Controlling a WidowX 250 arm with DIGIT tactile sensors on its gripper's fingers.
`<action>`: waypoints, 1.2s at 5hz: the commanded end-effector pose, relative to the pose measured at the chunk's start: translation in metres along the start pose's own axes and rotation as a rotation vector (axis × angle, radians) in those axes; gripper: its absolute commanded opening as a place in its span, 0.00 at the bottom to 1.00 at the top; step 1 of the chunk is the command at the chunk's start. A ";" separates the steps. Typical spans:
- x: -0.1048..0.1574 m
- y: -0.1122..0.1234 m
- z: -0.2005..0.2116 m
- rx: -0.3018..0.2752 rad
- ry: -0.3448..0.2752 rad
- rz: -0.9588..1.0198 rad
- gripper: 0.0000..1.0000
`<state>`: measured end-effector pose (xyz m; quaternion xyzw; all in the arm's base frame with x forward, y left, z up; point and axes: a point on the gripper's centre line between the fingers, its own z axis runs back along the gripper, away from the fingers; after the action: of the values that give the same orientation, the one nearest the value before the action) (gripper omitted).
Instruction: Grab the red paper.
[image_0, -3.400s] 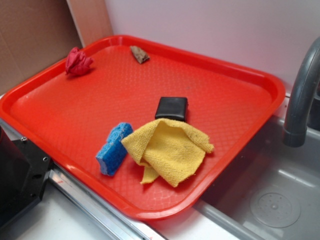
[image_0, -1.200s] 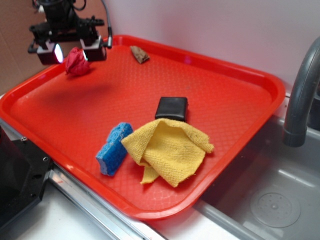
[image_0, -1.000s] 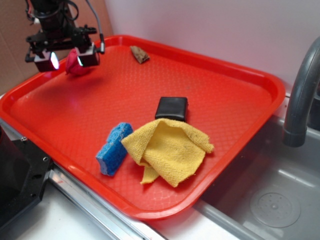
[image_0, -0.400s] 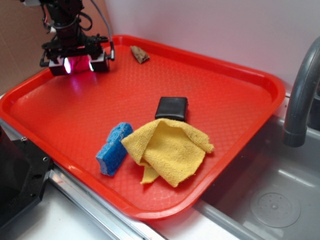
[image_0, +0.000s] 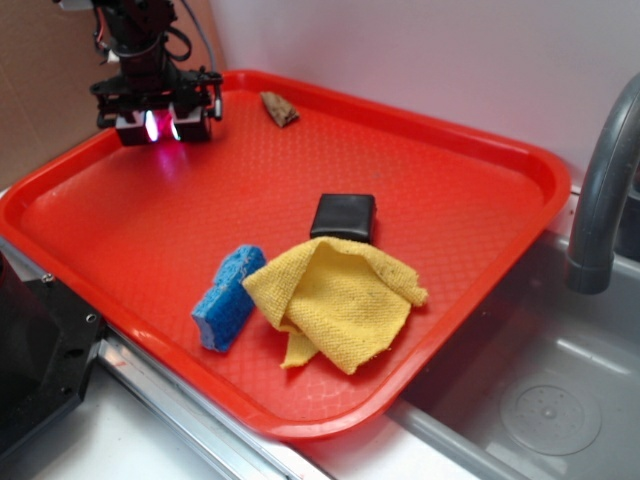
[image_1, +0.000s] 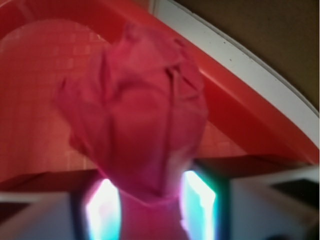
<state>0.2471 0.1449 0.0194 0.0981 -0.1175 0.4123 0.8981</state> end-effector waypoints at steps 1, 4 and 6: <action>0.001 0.006 0.007 0.001 -0.027 -0.005 0.00; -0.019 0.000 0.040 -0.072 -0.060 -0.052 0.00; -0.014 -0.004 0.065 -0.070 -0.082 0.065 1.00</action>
<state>0.2339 0.1058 0.0642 0.0831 -0.1499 0.4312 0.8858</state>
